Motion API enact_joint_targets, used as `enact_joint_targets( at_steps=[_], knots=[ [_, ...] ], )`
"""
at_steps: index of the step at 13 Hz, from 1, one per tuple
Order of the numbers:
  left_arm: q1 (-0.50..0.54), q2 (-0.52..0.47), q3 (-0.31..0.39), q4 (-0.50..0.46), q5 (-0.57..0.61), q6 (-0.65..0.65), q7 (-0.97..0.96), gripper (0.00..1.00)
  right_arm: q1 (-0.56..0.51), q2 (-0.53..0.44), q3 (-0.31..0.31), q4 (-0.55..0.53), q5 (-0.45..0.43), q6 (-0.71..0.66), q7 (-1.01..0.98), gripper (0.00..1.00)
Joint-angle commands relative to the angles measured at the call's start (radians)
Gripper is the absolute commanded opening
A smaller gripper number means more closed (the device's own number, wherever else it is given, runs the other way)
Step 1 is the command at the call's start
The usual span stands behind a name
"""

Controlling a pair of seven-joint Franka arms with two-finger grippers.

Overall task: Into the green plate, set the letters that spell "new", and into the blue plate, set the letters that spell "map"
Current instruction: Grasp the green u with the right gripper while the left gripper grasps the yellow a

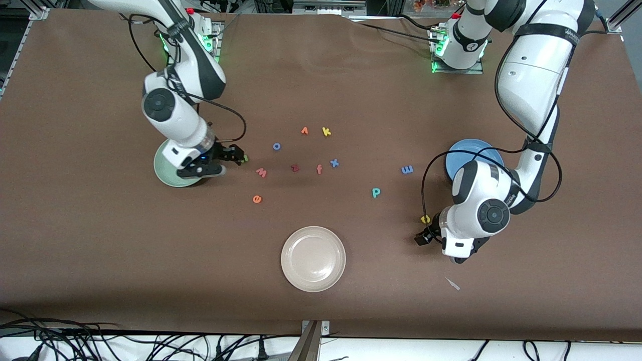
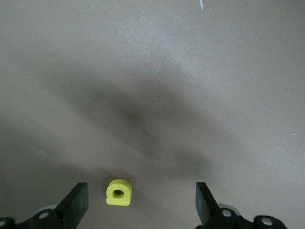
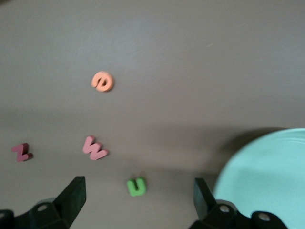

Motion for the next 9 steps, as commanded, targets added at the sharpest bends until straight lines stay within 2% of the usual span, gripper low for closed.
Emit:
enact_joint_targets(
  at_steps=[1,7,9],
  knots=[
    [-0.012,0.019,0.014,0.031,-0.011,-0.013,-0.009,0.99,0.04,0.08,-0.001,0.009,-0.019,0.061,0.008,1.0],
    [-0.01,0.022,0.012,0.025,0.039,-0.108,0.03,0.93,0.047,0.096,-0.001,-0.034,-0.221,0.073,-0.003,1.0],
    [-0.009,0.022,0.009,0.022,0.038,-0.141,0.046,0.89,0.047,0.096,-0.001,-0.049,-0.225,0.066,-0.003,1.0]
  ],
)
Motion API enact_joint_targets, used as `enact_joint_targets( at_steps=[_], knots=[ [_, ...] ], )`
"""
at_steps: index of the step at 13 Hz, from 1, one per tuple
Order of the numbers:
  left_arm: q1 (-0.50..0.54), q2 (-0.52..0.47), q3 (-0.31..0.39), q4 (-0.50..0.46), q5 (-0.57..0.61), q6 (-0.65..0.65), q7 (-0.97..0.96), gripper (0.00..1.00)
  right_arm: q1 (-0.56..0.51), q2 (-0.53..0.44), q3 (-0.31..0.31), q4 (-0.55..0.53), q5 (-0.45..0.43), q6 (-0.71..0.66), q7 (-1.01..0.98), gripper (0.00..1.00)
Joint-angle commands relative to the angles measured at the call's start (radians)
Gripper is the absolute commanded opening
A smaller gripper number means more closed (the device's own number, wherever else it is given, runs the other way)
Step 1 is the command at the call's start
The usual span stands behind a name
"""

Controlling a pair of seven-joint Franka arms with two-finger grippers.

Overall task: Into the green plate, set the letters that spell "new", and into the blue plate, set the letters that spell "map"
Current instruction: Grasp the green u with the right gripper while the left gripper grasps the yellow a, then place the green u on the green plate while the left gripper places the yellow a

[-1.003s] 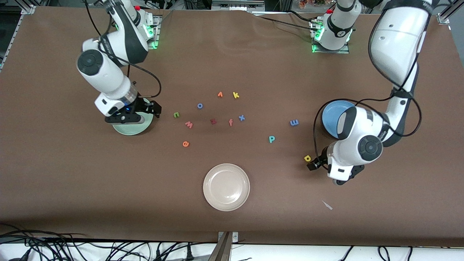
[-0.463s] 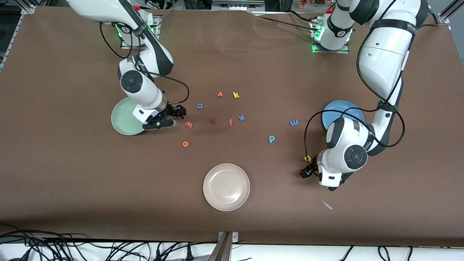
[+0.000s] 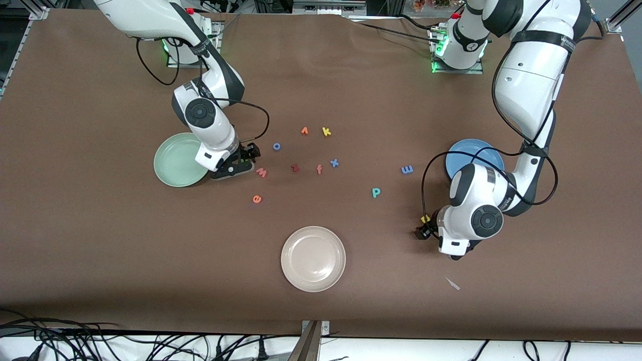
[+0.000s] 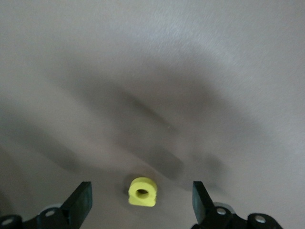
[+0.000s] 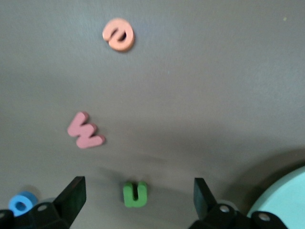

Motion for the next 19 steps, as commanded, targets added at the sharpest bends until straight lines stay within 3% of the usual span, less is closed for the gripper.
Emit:
enact_joint_targets(
  at_steps=[1,4,5,8,16,18,19],
  knots=[
    [-0.01,0.002,0.003,0.009,0.011,-0.046,0.031,0.87,0.001,-0.007,0.0,-0.04,-0.025,0.007,-0.004,0.98],
    [-0.001,0.002,0.002,0.007,0.008,-0.043,0.052,0.78,0.002,-0.001,0.002,-0.044,-0.025,0.009,-0.003,0.85],
    [0.002,0.002,0.002,0.006,0.006,-0.04,0.055,0.69,0.002,0.001,0.002,-0.044,-0.025,0.009,-0.003,0.77],
    [-0.004,0.015,0.003,0.004,0.008,-0.012,0.057,0.66,0.01,0.01,0.002,-0.044,-0.025,0.009,-0.001,0.58],
    [-0.001,0.015,0.002,-0.019,0.008,0.009,0.069,0.45,0.022,0.03,0.002,-0.039,-0.025,0.03,0.012,0.53],
    [-0.001,0.015,0.002,-0.022,0.008,0.012,0.069,0.35,0.024,0.032,0.002,-0.039,-0.025,0.032,0.011,0.47],
    [0.001,0.015,0.002,-0.022,0.008,0.012,0.069,0.34,0.022,0.033,0.002,-0.038,-0.025,0.032,0.011,0.38]
  ],
)
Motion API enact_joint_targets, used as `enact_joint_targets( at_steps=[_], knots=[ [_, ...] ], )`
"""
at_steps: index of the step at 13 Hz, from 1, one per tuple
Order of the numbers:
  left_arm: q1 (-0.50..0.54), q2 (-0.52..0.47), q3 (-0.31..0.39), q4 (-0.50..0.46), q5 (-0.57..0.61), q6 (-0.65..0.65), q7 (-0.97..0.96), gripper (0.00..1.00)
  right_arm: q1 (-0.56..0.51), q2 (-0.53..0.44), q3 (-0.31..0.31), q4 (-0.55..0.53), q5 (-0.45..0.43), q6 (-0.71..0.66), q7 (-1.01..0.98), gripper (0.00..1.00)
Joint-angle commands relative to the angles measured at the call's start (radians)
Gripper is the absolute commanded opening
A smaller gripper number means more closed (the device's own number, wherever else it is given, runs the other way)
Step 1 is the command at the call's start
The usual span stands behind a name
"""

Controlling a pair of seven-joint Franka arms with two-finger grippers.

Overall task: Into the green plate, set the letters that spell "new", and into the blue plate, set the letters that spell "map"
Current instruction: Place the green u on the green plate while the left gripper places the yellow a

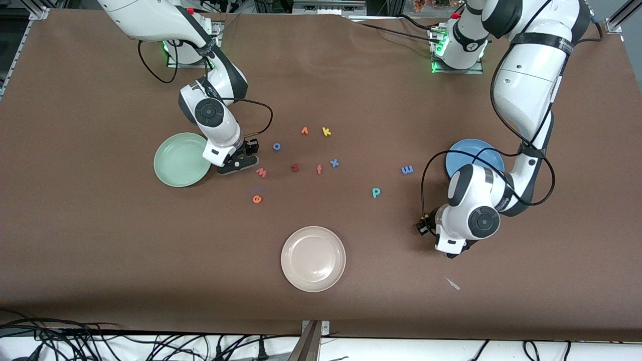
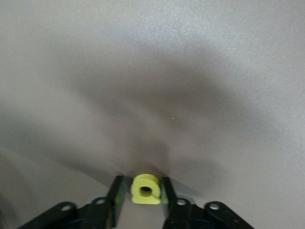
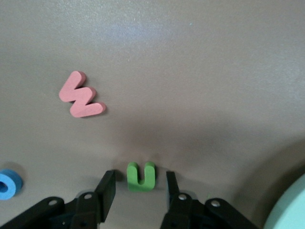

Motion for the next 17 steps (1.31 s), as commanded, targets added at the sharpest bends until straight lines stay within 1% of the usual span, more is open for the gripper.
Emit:
enact_joint_targets(
  at_steps=[1,3,4,5,6,7,9,11,12,13,15,17],
  knots=[
    [0.002,0.006,0.005,-0.018,0.008,0.008,0.018,0.34,0.003,0.008,0.001,0.003,-0.016,0.018,0.012,0.3],
    [0.002,0.003,0.005,-0.033,0.008,0.024,0.027,0.26,0.002,0.008,0.001,0.003,-0.016,0.018,0.01,0.13],
    [0.002,0.001,0.005,-0.035,0.008,0.024,0.03,0.2,0.002,0.005,0.001,0.003,-0.016,0.015,0.009,0.09],
    [0.003,0.0,0.005,-0.036,0.008,0.024,0.031,0.12,0.002,-0.008,0.001,0.006,-0.016,0.009,0.001,0.09],
    [0.003,-0.002,0.005,-0.036,0.008,0.022,0.031,0.1,0.002,-0.035,0.0,0.007,-0.016,-0.002,-0.007,0.09],
    [0.003,-0.002,0.005,-0.035,0.008,0.021,0.031,0.1,0.0,-0.069,-0.005,0.01,-0.014,-0.042,-0.013,0.09],
    [0.005,-0.012,0.005,-0.035,0.008,0.008,0.057,0.1,0.0,-0.126,-0.025,0.045,-0.014,-0.173,-0.016,0.09],
    [0.008,-0.049,0.003,-0.026,0.008,-0.069,0.102,0.1,-0.001,-0.172,-0.081,0.071,-0.014,-0.31,-0.109,0.09],
    [0.012,-0.069,0.002,-0.016,0.008,-0.129,0.144,0.1,-0.003,-0.181,-0.135,0.072,-0.011,-0.332,-0.201,0.09],
    [0.014,-0.106,0.005,-0.018,0.008,-0.192,0.207,0.1,-0.003,-0.192,-0.191,0.062,-0.008,-0.333,-0.296,0.09],
    [0.054,-0.167,0.003,-0.025,0.008,-0.321,0.348,0.1,-0.003,-0.193,-0.261,0.055,0.0,-0.335,-0.395,0.09],
    [0.092,-0.221,0.005,-0.036,0.019,-0.445,0.531,0.1,-0.004,-0.183,-0.281,0.021,0.001,-0.321,-0.401,0.1]
  ],
)
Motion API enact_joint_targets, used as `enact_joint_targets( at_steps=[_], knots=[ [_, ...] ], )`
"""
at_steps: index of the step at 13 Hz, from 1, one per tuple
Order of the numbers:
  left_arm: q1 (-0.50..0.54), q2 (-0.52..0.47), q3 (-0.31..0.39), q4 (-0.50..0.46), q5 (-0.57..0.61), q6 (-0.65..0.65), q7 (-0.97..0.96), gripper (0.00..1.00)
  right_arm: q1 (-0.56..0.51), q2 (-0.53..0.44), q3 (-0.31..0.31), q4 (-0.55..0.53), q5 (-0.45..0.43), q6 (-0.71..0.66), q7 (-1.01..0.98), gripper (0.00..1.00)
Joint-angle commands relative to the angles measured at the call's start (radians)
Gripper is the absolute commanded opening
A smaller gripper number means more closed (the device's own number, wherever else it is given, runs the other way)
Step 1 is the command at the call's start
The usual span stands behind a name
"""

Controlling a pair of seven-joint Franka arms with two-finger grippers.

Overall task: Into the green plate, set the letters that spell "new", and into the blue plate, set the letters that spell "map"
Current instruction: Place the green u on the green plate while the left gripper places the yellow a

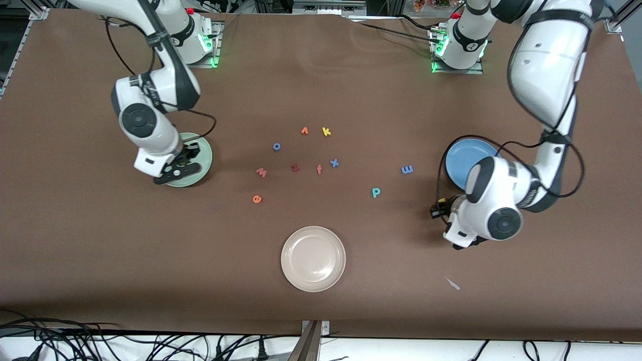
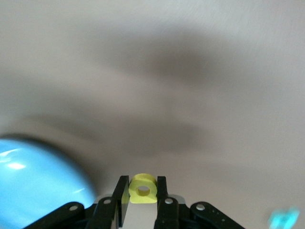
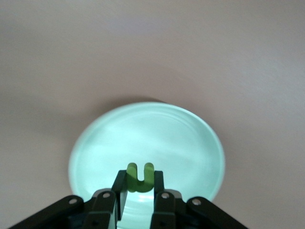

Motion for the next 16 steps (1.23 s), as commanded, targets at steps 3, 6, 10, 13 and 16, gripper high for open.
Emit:
enact_joint_targets(
  at_steps=[3,6,10,13,16],
  knots=[
    [0.142,-0.116,0.002,-0.074,0.028,-0.165,0.402,0.1,0.005,0.012,-0.045,-0.139,0.006,0.13,-0.005,0.11],
    [0.191,-0.127,-0.002,-0.132,0.113,-0.152,0.519,0.1,0.005,0.022,-0.045,-0.143,0.009,0.144,-0.001,0.7],
    [0.209,-0.133,-0.001,-0.282,0.115,-0.038,0.522,0.1,0.008,0.012,-0.017,-0.117,0.021,0.127,0.076,0.83],
    [0.214,-0.134,0.002,-0.35,0.135,0.003,0.522,0.11,0.016,0.025,0.081,-0.023,0.052,0.058,0.264,0.83],
    [0.237,-0.133,0.001,-0.395,0.193,0.043,0.521,0.12,0.025,0.104,0.168,0.109,0.047,0.039,0.3,0.82]
  ],
)
